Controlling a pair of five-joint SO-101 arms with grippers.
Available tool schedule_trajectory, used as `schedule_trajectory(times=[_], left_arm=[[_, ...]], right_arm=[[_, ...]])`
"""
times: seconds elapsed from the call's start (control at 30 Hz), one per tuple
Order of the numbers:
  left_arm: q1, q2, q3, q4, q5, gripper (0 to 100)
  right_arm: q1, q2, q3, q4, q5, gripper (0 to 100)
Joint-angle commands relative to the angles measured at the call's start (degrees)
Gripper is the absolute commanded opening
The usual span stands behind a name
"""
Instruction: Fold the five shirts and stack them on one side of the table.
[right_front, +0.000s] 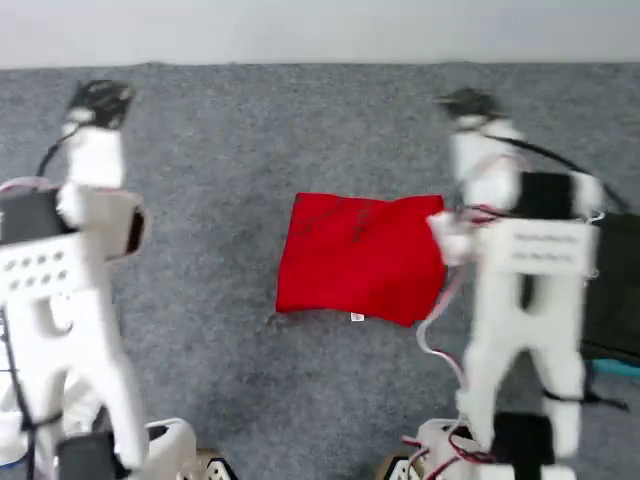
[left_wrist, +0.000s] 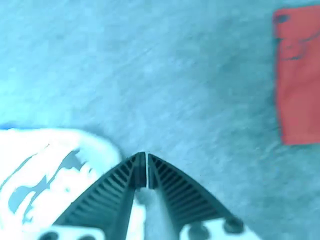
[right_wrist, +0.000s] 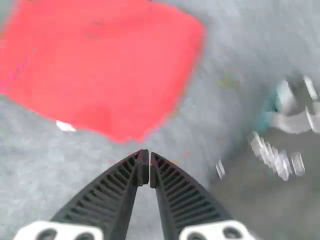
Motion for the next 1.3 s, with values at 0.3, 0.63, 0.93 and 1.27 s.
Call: schedule_trajectory(times=[0.3, 0.63, 0.93, 1.27], left_arm=[[-22.3, -16.0, 11.1, 1.1, -11.0, 1], [-30.9, -16.4, 16.3, -1.3, -12.1, 1], [-31.1, -16.1, 18.9, -4.4, -11.9, 1], [-30.9, -16.0, 18.9, -5.1, -12.0, 1]], right_arm=[[-18.9, 23.1, -0.7, -32.1, -0.8, 1.6], [-19.8, 36.1, -0.7, -51.5, -0.7, 1.6], [-21.3, 44.4, -0.8, -63.2, 4.1, 1.5], [-24.7, 49.2, -10.5, -58.9, 4.9, 1.5]])
